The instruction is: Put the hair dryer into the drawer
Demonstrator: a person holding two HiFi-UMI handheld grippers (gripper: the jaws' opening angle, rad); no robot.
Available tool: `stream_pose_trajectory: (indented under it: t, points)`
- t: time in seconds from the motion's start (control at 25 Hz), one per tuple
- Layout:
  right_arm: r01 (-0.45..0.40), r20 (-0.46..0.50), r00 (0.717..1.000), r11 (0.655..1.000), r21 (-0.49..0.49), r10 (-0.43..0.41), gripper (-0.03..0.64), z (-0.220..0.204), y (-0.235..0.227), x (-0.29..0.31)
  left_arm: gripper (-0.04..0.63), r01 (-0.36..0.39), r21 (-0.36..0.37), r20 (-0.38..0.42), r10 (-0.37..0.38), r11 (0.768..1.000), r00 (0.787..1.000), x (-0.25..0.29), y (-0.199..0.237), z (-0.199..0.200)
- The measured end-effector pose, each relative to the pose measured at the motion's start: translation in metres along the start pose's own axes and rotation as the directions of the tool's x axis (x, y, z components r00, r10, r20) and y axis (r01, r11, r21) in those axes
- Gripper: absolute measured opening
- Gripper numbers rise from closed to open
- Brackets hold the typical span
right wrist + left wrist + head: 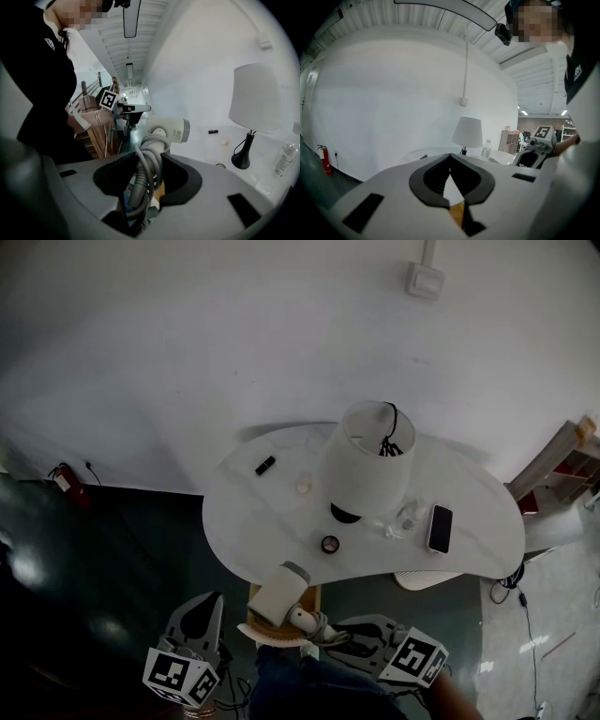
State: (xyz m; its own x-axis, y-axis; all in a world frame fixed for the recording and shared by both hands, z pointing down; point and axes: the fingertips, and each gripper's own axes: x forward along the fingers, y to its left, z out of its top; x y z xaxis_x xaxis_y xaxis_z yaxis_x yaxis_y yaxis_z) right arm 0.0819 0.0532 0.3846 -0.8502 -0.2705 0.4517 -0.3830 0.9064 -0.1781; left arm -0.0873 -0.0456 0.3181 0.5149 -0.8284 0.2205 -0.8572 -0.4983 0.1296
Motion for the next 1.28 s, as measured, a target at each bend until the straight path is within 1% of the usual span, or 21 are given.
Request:
stream_pose_trajectory:
  t: [0.12, 0.28, 0.4, 0.48, 0.64, 0.84, 0.96, 1.28]
  points:
    - [-0.018, -0.061, 0.998, 1.000, -0.006, 0.018, 0.181, -0.013, 0.005, 0.005, 0.015, 0.040, 0.015, -0.021, -0.039, 0.999, 0.999, 0.007, 0.000, -0.001]
    - [-0.051, -0.116, 0.992, 0.999, 0.019, 0.053, 0.181, -0.025, 0.011, 0.010, 0.015, 0.098, 0.003, -0.033, -0.098, 0.995, 0.995, 0.015, -0.002, 0.001]
    - [-0.066, -0.158, 0.985, 0.997, 0.034, 0.071, 0.181, -0.033, 0.015, 0.013, 0.015, 0.138, 0.017, -0.052, -0.137, 0.990, 0.989, 0.021, -0.002, -0.001]
    - [-0.067, -0.177, 0.981, 0.996, 0.051, 0.075, 0.181, -0.036, 0.015, 0.017, 0.015, 0.164, 0.026, -0.073, -0.162, 0.986, 0.984, 0.024, -0.001, -0.004]
    - [-0.054, -0.191, 0.979, 0.994, 0.099, 0.072, 0.181, -0.042, 0.014, 0.025, 0.015, 0.212, 0.020, -0.105, -0.209, 0.977, 0.972, 0.031, 0.005, -0.016]
    - [-0.039, -0.231, 0.970, 0.991, 0.131, 0.069, 0.181, -0.047, 0.010, 0.035, 0.015, 0.270, 0.020, -0.164, -0.263, 0.963, 0.951, 0.041, 0.010, -0.037]
    - [-0.031, -0.255, 0.964, 0.988, 0.151, 0.069, 0.181, -0.051, 0.010, 0.041, 0.015, 0.306, 0.024, -0.181, -0.297, 0.952, 0.938, 0.046, 0.007, -0.044]
    - [-0.040, -0.324, 0.942, 0.985, 0.166, 0.093, 0.181, -0.058, 0.011, 0.059, 0.015, 0.415, 0.030, -0.225, -0.398, 0.910, 0.889, 0.057, -0.016, -0.059]
